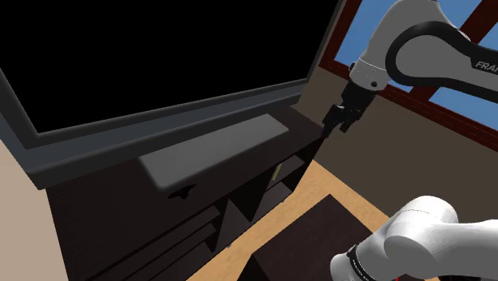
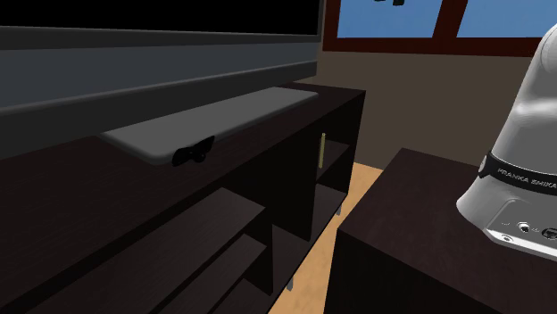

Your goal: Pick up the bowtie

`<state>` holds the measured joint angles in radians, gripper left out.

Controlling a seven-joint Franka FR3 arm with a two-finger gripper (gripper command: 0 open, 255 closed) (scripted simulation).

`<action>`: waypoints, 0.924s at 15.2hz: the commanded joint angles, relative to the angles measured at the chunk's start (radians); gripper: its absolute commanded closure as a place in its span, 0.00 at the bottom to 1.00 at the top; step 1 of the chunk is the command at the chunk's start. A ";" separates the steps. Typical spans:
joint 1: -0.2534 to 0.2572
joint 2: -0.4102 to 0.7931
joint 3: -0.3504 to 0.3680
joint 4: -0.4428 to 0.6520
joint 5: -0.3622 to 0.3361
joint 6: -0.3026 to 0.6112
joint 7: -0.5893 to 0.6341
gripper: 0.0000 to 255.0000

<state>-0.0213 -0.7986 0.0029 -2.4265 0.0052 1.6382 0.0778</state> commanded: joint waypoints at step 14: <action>0.072 0.281 0.222 0.015 0.207 0.204 0.326 0.00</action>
<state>0.0463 -0.5495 0.2088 -2.4248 0.1985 1.8258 0.3780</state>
